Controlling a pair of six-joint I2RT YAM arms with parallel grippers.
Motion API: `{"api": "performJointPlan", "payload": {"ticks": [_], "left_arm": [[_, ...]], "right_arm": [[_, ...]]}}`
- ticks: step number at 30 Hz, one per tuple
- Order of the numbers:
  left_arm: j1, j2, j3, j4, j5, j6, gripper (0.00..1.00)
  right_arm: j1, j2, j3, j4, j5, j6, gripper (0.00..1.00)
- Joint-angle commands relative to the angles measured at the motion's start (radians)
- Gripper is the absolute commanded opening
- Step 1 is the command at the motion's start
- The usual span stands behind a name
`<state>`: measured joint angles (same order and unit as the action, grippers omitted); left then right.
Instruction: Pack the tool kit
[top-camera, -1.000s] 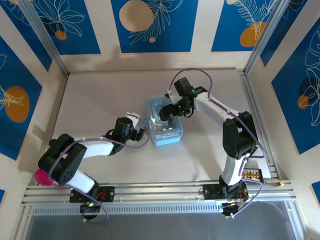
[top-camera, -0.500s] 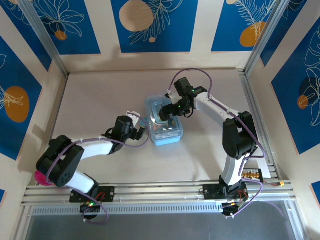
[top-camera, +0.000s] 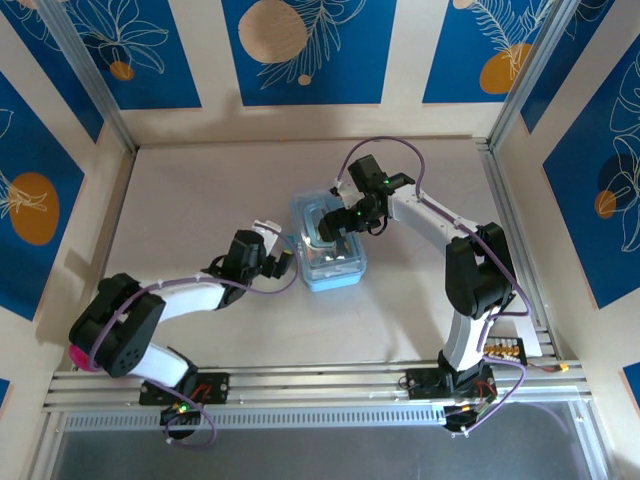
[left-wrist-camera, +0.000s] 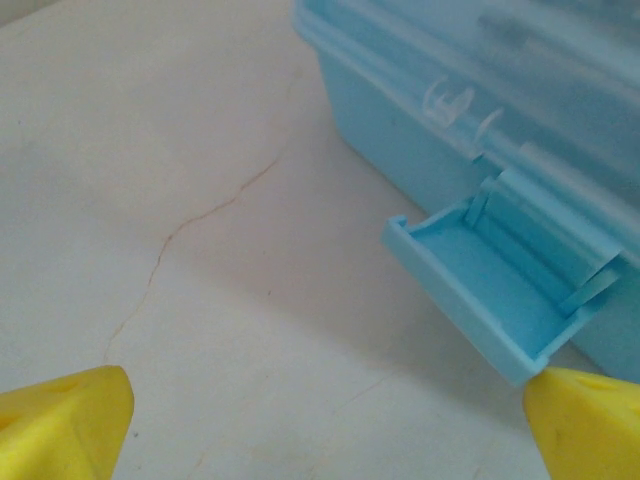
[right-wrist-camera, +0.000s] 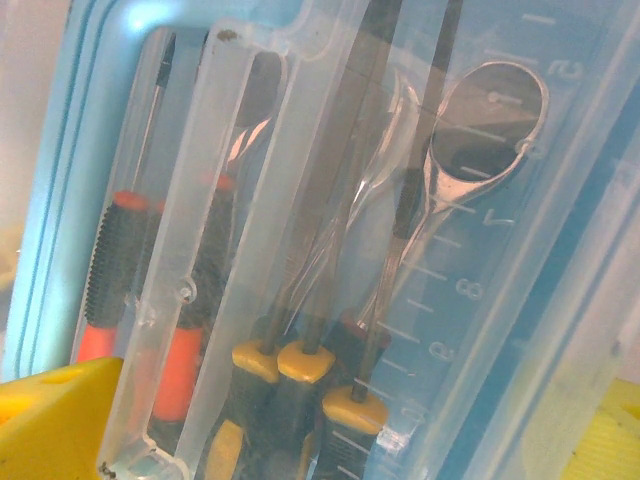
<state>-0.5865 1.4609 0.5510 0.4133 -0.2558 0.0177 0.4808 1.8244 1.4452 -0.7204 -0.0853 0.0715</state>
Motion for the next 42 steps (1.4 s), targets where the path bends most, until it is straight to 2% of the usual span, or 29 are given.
{"api": "performJointPlan", "payload": {"ticks": [1, 23, 25, 32, 42], "left_arm": [[0.016, -0.019, 0.041, 0.125, -0.003, -0.004, 1.00], [0.030, 0.031, 0.058, 0.141, 0.056, -0.038, 1.00], [0.038, 0.029, 0.060, 0.147, 0.095, -0.045, 1.00], [0.076, 0.031, 0.085, 0.141, 0.332, -0.087, 1.00], [0.126, 0.066, 0.089, 0.123, 0.443, -0.169, 1.00]], "right_arm": [[0.042, 0.056, -0.057, -0.137, -0.139, -0.036, 0.97], [0.041, 0.052, -0.077, -0.135, -0.148, -0.041, 0.97], [0.041, 0.052, -0.078, -0.135, -0.148, -0.041, 0.97], [0.042, 0.053, -0.080, -0.137, -0.153, -0.042, 0.97], [0.041, 0.052, -0.082, -0.140, -0.151, -0.046, 0.97]]}}
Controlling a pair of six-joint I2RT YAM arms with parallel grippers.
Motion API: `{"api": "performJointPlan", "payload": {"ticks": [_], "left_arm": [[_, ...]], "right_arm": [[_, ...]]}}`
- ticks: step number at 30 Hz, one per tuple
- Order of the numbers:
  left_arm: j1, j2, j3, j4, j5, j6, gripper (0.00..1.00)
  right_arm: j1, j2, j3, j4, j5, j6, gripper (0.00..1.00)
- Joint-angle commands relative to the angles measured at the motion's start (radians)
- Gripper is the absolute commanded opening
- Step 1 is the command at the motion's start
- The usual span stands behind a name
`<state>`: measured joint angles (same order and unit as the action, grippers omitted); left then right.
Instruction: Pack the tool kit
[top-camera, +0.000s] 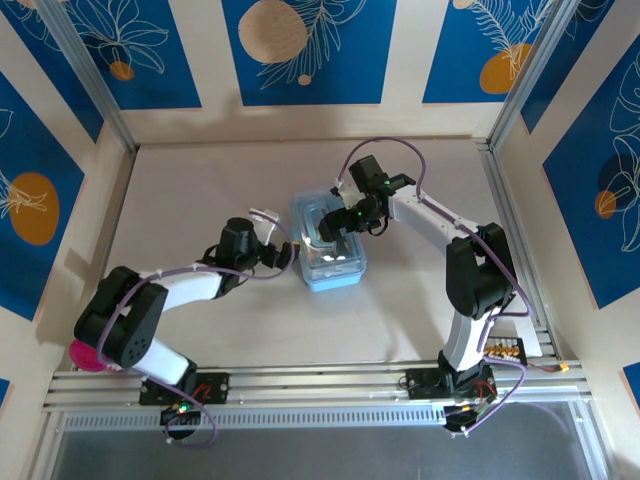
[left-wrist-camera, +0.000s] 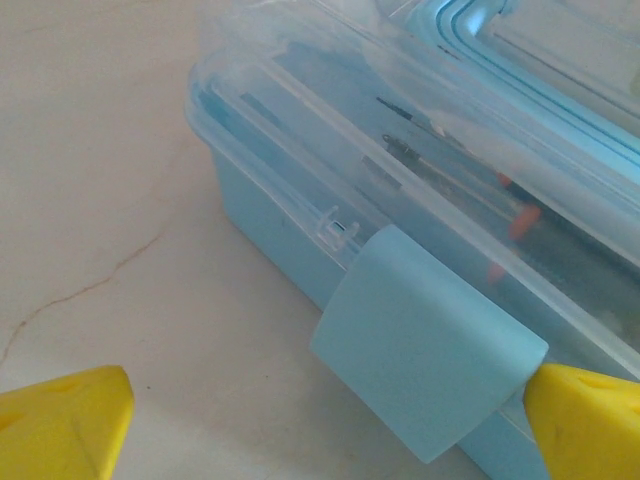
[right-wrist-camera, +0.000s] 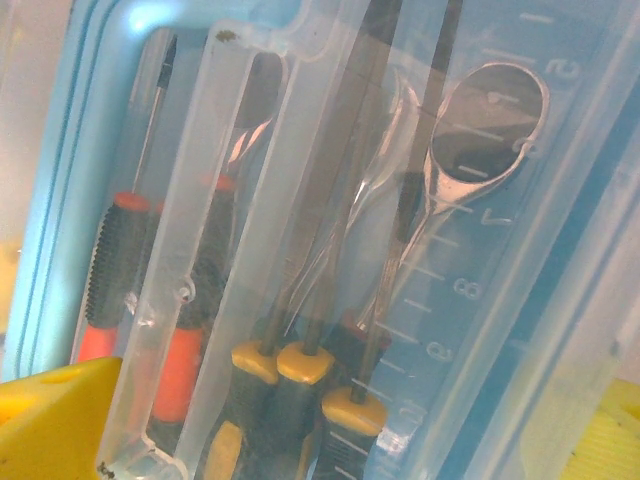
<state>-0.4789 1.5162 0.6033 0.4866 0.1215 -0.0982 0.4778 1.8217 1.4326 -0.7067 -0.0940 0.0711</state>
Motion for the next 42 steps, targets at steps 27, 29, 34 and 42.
{"api": "performJointPlan", "payload": {"ticks": [27, 29, 34, 42], "left_arm": [[0.094, 0.050, 0.006, 0.035, 0.188, -0.171, 0.99], [0.100, 0.055, 0.010, 0.032, 0.198, -0.182, 0.98], [0.118, 0.075, 0.025, 0.038, 0.254, -0.222, 0.92], [0.158, 0.103, 0.035, 0.087, 0.373, -0.300, 0.90]], "right_arm": [[0.054, 0.073, -0.040, -0.171, -0.144, -0.047, 0.97], [0.055, 0.074, -0.040, -0.173, -0.144, -0.047, 0.97], [0.055, 0.074, -0.042, -0.173, -0.144, -0.047, 0.97], [0.055, 0.072, -0.050, -0.173, -0.143, -0.048, 0.97]]}}
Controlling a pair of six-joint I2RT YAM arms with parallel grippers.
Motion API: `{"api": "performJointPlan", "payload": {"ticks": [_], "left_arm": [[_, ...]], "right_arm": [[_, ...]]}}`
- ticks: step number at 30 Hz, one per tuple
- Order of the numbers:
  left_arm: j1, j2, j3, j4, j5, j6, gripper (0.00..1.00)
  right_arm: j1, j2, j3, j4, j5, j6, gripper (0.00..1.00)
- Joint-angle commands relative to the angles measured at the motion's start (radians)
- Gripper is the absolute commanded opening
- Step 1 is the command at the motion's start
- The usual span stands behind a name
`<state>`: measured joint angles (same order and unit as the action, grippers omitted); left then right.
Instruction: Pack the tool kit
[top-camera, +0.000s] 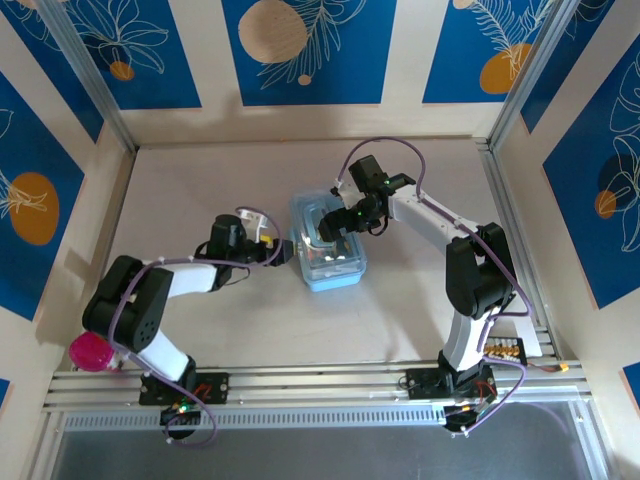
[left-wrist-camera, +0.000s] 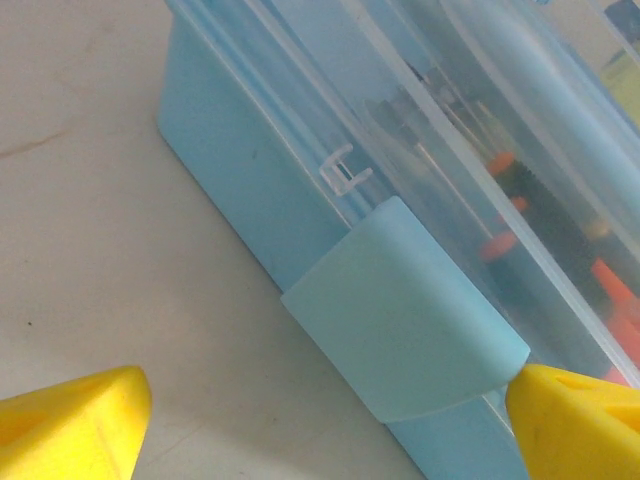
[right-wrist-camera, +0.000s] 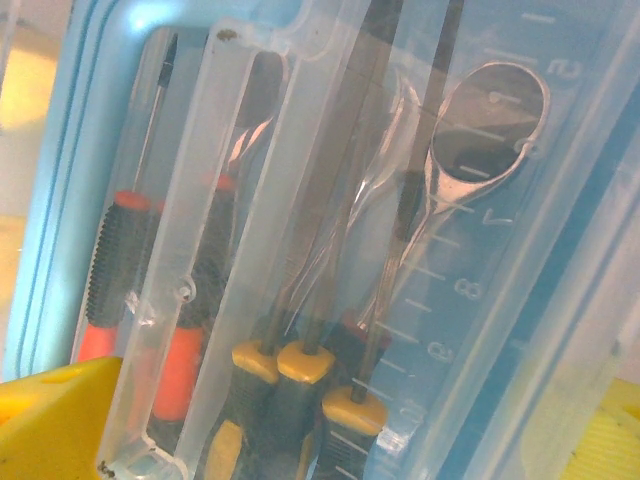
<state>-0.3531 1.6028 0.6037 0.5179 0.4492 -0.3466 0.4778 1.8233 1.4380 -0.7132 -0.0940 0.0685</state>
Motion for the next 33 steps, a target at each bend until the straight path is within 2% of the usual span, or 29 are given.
{"api": "performJointPlan", "payload": {"ticks": [1, 6, 18, 33], "left_arm": [[0.038, 0.020, 0.034, 0.069, 0.058, -0.067, 0.90], [0.065, 0.051, 0.030, 0.133, 0.117, -0.126, 0.85], [0.066, 0.096, 0.064, 0.126, 0.151, -0.135, 0.78], [0.066, 0.150, 0.087, 0.119, 0.176, -0.144, 0.75]], "right_arm": [[0.056, 0.070, -0.057, -0.166, -0.143, -0.045, 0.97], [0.056, 0.068, -0.060, -0.165, -0.142, -0.045, 0.97], [0.056, 0.069, -0.067, -0.162, -0.148, -0.045, 0.97], [0.057, 0.069, -0.074, -0.161, -0.147, -0.047, 0.97]]}}
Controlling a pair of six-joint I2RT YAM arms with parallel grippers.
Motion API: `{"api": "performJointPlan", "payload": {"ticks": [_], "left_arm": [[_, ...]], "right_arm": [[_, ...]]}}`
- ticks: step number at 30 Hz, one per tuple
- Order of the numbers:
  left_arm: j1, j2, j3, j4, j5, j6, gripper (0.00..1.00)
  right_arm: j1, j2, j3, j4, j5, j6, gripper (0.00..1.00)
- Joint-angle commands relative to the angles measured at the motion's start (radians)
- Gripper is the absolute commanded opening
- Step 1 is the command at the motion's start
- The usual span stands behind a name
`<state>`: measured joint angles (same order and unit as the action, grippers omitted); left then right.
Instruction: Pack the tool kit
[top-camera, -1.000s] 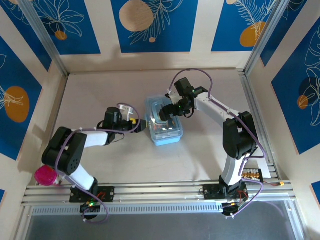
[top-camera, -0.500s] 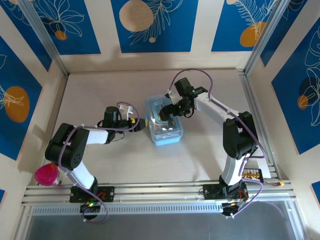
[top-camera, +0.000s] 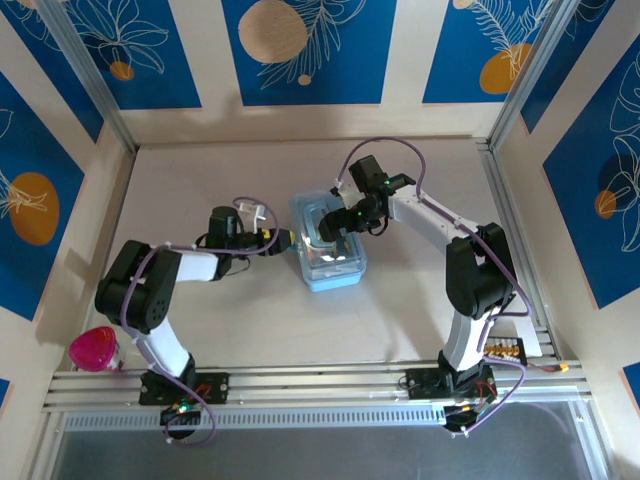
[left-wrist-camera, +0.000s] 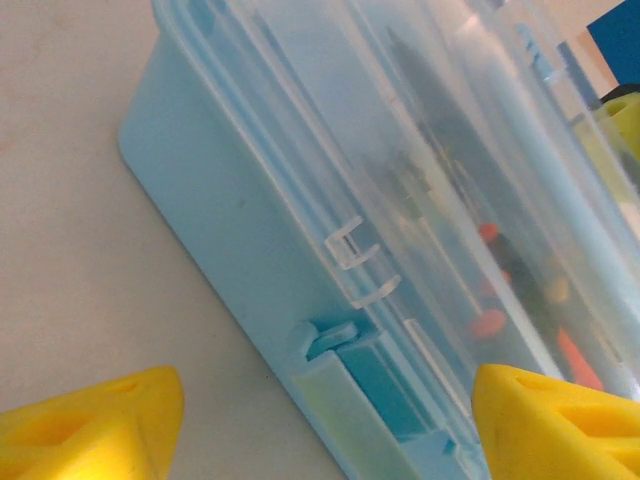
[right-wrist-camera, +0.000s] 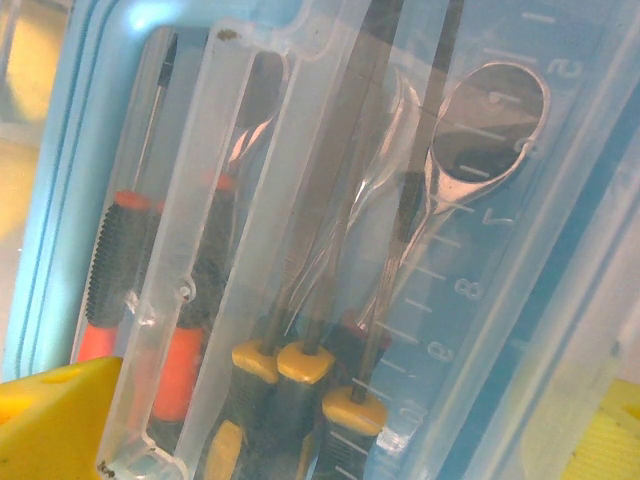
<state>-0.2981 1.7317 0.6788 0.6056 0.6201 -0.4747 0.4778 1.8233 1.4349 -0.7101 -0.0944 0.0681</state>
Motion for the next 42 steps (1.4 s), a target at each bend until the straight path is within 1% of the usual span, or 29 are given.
{"api": "performJointPlan", "payload": {"ticks": [1, 5, 7, 9, 11, 14, 17, 19, 21, 25, 28, 36, 42], "left_arm": [[0.012, 0.023, 0.011, 0.033, 0.006, -0.018, 0.75], [0.013, 0.014, 0.007, 0.030, 0.009, -0.021, 0.71], [0.012, 0.010, 0.008, 0.020, 0.012, -0.018, 0.67], [0.012, 0.009, 0.013, 0.009, 0.018, -0.015, 0.62], [0.012, 0.009, 0.018, 0.000, 0.025, -0.015, 0.52], [0.012, 0.006, 0.025, -0.019, 0.030, -0.013, 0.44], [0.011, -0.009, 0.034, -0.053, 0.032, -0.003, 0.43], [0.012, -0.019, 0.043, -0.090, 0.033, 0.011, 0.39], [0.012, -0.025, 0.057, -0.133, 0.036, 0.024, 0.38], [0.013, -0.023, 0.090, -0.221, 0.044, 0.050, 0.37], [0.013, -0.016, 0.101, -0.243, 0.056, 0.053, 0.37], [0.012, -0.024, 0.123, -0.296, 0.070, 0.047, 0.22], [0.013, -0.055, 0.142, -0.360, 0.056, 0.063, 0.19]], "right_arm": [[0.056, 0.070, -0.072, -0.165, -0.148, -0.047, 0.97], [0.056, 0.073, -0.071, -0.167, -0.147, -0.048, 0.97], [0.056, 0.073, -0.070, -0.166, -0.147, -0.049, 0.97], [0.056, 0.074, -0.070, -0.167, -0.147, -0.048, 0.97], [0.056, 0.074, -0.070, -0.165, -0.146, -0.049, 0.97], [0.056, 0.074, -0.072, -0.165, -0.145, -0.048, 0.97], [0.056, 0.076, -0.074, -0.162, -0.145, -0.049, 0.97], [0.056, 0.077, -0.072, -0.162, -0.147, -0.048, 0.97], [0.057, 0.077, -0.071, -0.160, -0.147, -0.048, 0.97], [0.056, 0.082, -0.068, -0.156, -0.148, -0.048, 0.96], [0.058, 0.086, -0.065, -0.156, -0.149, -0.048, 0.96], [0.059, 0.096, -0.055, -0.154, -0.151, -0.053, 0.96], [0.061, 0.102, -0.051, -0.153, -0.154, -0.053, 0.96]]}}
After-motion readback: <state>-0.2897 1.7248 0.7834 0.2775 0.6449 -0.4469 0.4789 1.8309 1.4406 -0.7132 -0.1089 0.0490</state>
